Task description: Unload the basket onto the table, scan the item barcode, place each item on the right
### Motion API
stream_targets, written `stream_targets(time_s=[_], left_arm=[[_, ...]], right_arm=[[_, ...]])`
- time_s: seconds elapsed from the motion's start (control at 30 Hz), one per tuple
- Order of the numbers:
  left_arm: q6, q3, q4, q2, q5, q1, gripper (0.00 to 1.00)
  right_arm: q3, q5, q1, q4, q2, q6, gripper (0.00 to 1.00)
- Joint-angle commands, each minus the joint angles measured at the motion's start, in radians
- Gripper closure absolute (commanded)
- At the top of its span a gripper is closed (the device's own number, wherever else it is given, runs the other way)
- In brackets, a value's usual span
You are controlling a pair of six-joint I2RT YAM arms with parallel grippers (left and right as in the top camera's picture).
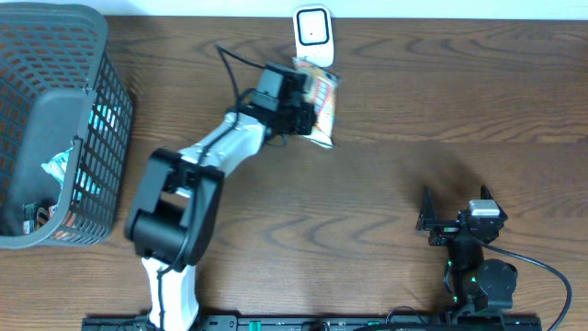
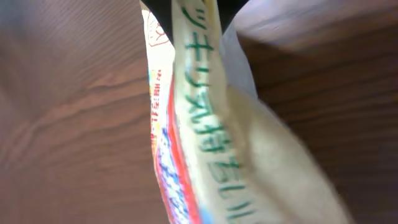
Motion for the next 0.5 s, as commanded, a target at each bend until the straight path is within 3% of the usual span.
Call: stream_targets(time_s=[0.0, 0.23, 0.47], left_arm=[[0.082, 0.011, -0.060, -0.127, -0.108, 0.034, 0.92], [0.378, 0.011, -0.261, -0.228, -0.375, 0.000, 0.92], [0.626, -0.001, -0.297, -0.145, -0.635, -0.090, 0.92]], right_arm=[[-0.003, 0.001, 0.009, -0.002, -0.005, -0.011, 0.01], [-0.003, 0.001, 0.009, -0.002, -0.005, -0.011, 0.01], [-0.003, 0.001, 0.009, -0.002, -0.005, -0.011, 0.01]])
